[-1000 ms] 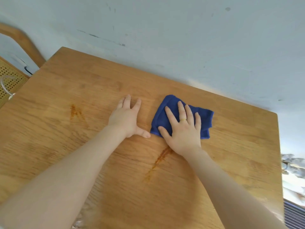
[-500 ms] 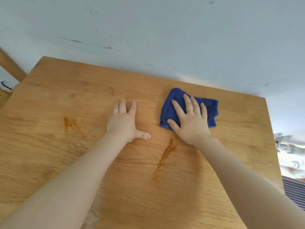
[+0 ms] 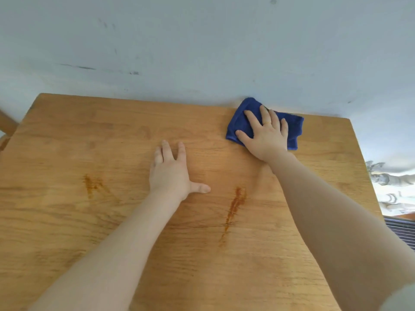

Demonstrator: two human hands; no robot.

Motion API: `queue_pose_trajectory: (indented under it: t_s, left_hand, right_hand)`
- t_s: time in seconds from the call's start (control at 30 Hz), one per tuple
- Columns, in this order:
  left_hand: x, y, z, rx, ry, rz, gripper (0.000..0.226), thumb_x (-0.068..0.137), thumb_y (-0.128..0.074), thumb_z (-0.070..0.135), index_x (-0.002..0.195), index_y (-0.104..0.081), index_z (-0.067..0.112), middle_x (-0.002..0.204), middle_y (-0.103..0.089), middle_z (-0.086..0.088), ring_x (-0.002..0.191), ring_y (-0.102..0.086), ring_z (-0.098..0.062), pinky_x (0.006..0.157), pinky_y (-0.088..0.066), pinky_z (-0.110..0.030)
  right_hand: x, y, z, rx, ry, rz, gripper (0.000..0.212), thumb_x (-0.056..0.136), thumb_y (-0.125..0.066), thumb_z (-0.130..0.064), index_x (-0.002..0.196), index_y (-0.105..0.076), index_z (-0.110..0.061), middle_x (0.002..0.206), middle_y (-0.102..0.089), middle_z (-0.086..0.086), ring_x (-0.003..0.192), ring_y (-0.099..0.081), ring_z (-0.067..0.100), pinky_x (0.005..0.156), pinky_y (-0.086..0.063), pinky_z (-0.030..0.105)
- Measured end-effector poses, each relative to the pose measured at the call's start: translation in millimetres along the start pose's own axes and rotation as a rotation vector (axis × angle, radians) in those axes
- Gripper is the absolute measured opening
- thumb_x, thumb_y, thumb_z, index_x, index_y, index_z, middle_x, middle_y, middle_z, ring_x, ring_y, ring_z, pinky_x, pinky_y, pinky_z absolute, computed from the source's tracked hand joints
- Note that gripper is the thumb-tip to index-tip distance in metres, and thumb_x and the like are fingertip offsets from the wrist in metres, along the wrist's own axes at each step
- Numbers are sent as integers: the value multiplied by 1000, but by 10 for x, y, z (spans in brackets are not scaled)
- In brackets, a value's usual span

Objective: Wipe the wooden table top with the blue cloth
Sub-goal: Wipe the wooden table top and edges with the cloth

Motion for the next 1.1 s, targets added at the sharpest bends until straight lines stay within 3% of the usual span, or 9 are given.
queue_pose_trajectory:
  t_s: [0.23, 0.37, 0.5, 0.6, 0.67, 0.73, 0.8, 0.9, 1.1]
  left_hand:
    - [-74, -26, -16, -66, -19, 19, 126, 60, -60, 76, 149, 12, 22, 154, 23, -13, 143, 16, -29, 116, -5, -41]
    - [-37, -1, 0, -66, -6, -4, 128, 59, -64, 74, 149, 12, 23, 154, 22, -13, 143, 15, -29, 116, -5, -41]
    - [-59, 14, -27, -12, 5, 16, 124, 61, -58, 78, 149, 11, 23, 155, 19, -11, 143, 17, -28, 116, 2, -41]
    - [-161, 47, 94, 2, -66, 45, 107, 72, -56, 70, 150, 0, 24, 158, 10, -6, 144, 12, -26, 116, 2, -41]
    - [-217, 99, 282, -134, -154, 11, 86, 81, -61, 53, 149, -16, 24, 158, -3, -2, 145, -4, -22, 116, -10, -38]
    - [-253, 275, 528, -260, -247, 67, 71, 86, -61, 41, 146, -28, 22, 155, -20, 1, 142, -17, -17, 113, -18, -32]
    - [-303, 447, 872, -277, -366, 134, 67, 86, -61, 38, 144, -32, 21, 154, -25, 3, 143, -12, -14, 114, -13, -29]
    - [-418, 495, 1394, -252, -515, 168, 73, 84, -63, 40, 145, -29, 19, 156, -16, 4, 144, 1, -11, 115, -6, -29]
    - [-487, -36, 1696, -190, -433, 44, 92, 83, -57, 53, 150, -7, 16, 158, 4, 2, 144, 10, -12, 116, -3, -31]
  right_hand:
    - [-972, -93, -93, -40, 148, 23, 76, 77, -15, -70, 145, -24, -37, 157, -12, 5, 144, -7, 27, 113, 1, 49]
    - [-641, -48, 25, -38, 196, 27, 75, 76, -20, -73, 143, -26, -40, 157, -13, 2, 144, -8, 24, 114, -1, 48]
    - [-67, 15, 314, -44, 55, 14, 65, 86, -30, -67, 145, -16, -41, 158, -5, 3, 144, -1, 23, 115, 0, 47]
    - [-14, 21, 340, -30, 28, 0, 63, 89, -27, -64, 146, -14, -40, 158, -4, 5, 144, -1, 25, 115, 0, 48]
    - [-297, 30, 322, -33, 50, 38, 65, 87, -22, -65, 146, -18, -37, 157, -8, 7, 144, -5, 27, 115, -2, 49]
    - [-720, 37, 296, -20, 135, 81, 71, 82, -18, -67, 144, -25, -34, 156, -15, 8, 143, -11, 29, 114, -4, 49]
    - [-1060, -12, 315, -17, 254, 46, 71, 80, -21, -68, 142, -31, -35, 155, -20, 8, 142, -16, 30, 113, -6, 50]
    - [-942, 12, 456, 19, 352, 16, 71, 76, -30, -71, 139, -36, -37, 154, -25, 4, 141, -20, 28, 112, -9, 51]
    - [6, 120, 860, 14, 105, 29, 67, 85, -35, -67, 144, -18, -41, 158, -6, 3, 144, -1, 23, 114, 1, 46]
Point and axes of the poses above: each hand's wrist, its own x-axis towards the middle knuckle, its own y-axis out of the back of the hand, z = x × y, the point moved 10 cm from there along x, towards the middle knuckle
